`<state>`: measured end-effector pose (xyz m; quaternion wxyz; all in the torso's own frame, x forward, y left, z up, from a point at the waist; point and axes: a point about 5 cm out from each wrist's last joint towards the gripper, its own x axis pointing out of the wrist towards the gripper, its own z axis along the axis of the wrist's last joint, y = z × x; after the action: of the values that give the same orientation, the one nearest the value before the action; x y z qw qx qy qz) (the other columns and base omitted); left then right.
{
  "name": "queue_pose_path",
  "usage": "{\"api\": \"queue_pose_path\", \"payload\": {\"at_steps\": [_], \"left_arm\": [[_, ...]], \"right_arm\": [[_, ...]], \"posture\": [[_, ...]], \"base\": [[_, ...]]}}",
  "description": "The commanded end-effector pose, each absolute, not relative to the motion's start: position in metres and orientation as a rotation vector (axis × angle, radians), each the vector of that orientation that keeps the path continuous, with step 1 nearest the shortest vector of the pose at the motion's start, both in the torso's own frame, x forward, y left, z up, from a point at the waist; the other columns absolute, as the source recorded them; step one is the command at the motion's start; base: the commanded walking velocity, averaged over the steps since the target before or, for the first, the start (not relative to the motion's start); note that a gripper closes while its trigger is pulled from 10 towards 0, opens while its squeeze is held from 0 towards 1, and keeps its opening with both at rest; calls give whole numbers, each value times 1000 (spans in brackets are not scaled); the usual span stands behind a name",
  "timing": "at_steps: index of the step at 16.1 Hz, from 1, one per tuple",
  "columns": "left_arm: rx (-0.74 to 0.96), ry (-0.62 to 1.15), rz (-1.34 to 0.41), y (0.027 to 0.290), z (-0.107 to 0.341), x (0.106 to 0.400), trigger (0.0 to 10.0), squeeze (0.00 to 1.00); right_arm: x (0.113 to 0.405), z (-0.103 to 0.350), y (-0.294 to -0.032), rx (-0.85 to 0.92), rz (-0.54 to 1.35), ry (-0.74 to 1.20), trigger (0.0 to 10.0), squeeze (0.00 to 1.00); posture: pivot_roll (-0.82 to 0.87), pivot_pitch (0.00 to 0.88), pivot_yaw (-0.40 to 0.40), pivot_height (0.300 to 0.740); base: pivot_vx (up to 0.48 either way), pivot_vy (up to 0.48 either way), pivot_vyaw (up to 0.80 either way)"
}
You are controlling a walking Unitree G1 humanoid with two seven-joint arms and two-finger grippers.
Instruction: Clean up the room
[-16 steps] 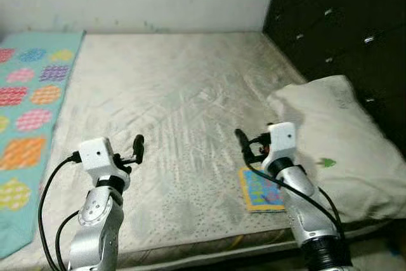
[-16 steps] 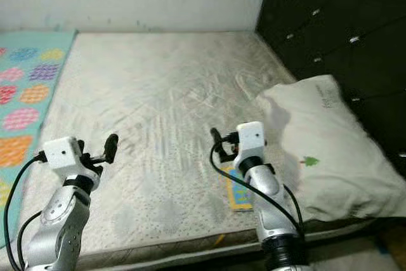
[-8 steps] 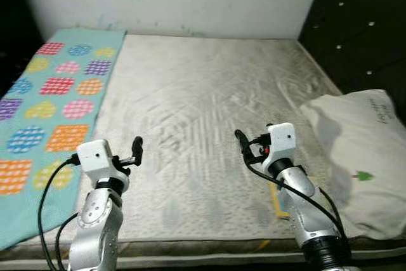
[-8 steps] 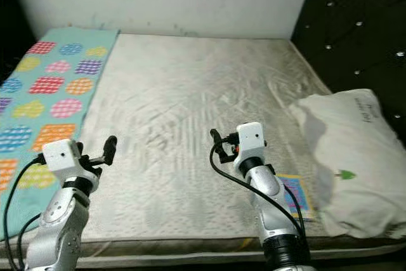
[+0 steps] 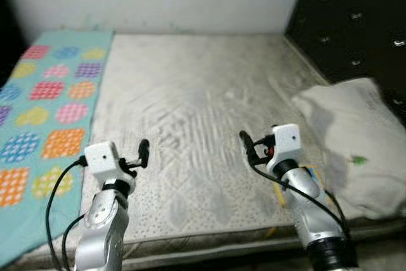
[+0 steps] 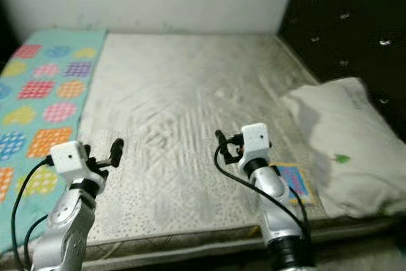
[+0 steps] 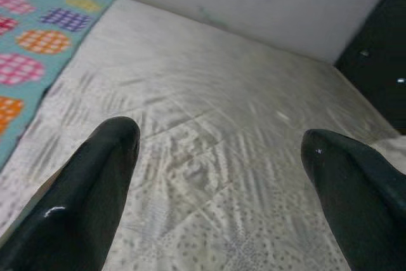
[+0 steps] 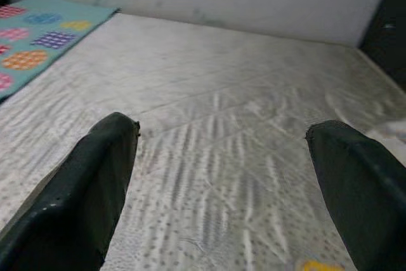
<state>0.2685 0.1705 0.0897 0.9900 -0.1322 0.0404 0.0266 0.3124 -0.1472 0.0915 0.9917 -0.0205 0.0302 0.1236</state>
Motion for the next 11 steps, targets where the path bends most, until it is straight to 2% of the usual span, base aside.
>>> {"api": "queue_pose_path", "payload": {"at_steps": [1, 4, 11], "left_arm": [[-269, 96, 98, 177, 87, 269, 10000, 0], [-269, 100, 101, 177, 87, 269, 10000, 0], [-266, 105, 106, 177, 86, 270, 10000, 0]], "right_arm": [[316, 102, -136, -41, 287, 12, 10000, 0], [316, 103, -134, -46, 299, 6, 10000, 0], [317, 103, -133, -46, 309, -1, 10000, 0]], "posture": [[-84, 16, -37, 740], [-84, 12, -36, 740], [-81, 6, -34, 740]], "base": [[0, 480, 0], [0, 480, 0], [0, 480, 725]]}}
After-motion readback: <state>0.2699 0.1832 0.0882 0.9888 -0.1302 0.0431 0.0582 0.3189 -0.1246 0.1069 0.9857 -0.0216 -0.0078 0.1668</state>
